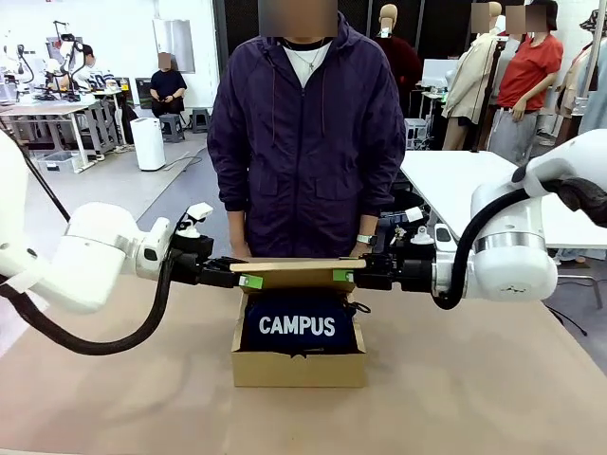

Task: Pack the items into the box.
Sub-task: Close the Mailer Box.

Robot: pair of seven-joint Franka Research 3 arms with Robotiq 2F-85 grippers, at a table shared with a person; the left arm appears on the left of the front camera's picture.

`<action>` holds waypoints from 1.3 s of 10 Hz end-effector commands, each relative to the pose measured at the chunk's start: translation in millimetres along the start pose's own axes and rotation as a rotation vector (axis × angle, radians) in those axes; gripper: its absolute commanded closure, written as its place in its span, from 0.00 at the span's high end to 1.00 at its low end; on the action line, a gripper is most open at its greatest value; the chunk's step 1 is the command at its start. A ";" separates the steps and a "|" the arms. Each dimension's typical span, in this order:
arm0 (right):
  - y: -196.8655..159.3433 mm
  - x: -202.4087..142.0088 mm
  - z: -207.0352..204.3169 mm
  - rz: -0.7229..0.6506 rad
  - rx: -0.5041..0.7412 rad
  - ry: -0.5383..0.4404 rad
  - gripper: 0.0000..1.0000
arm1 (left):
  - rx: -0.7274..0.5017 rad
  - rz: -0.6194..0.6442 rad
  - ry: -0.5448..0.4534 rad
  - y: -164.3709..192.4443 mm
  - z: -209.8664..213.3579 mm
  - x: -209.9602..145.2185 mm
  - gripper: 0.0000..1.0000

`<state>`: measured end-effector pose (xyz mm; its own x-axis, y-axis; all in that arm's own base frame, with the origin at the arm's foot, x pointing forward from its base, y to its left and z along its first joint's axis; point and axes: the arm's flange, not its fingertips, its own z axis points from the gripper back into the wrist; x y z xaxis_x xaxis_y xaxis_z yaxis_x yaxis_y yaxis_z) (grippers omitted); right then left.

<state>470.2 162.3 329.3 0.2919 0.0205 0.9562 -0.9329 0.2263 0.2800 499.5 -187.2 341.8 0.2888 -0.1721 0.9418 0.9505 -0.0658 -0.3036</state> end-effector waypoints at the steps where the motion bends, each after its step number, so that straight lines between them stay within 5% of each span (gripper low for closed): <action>1: 5.7 2.9 19.6 0.008 0.074 0.007 1.00 | -0.009 -0.050 -0.014 -12.0 9.1 0.1 1.00; 5: 7.3 5.3 65.9 0.006 0.094 0.080 1.00 | -0.007 -0.094 0.116 -51.3 38.9 -2.1 1.00; 7: 9.6 11.1 106.4 -0.008 0.010 -0.006 1.00 | 0.086 -0.123 0.117 -93.6 77.3 -4.9 1.00; 8: 8.3 15.3 111.9 -0.012 -0.041 -0.050 1.00 | 0.155 -0.138 0.084 -103.7 87.2 -3.6 1.00; 10: -2.1 28.4 78.6 -0.009 -0.100 -0.137 1.00 | 0.246 -0.213 -0.195 -82.0 83.1 12.5 1.00; 13: -27.9 42.8 25.8 -0.058 -0.137 -0.165 1.00 | 0.295 -0.175 -0.239 -27.6 54.7 32.8 1.00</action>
<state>482.5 119.4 366.0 0.2707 -0.1340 0.9533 -0.8903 0.3418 0.3008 466.7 -121.7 397.2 0.1261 0.0686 0.9896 0.9643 0.2255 -0.1385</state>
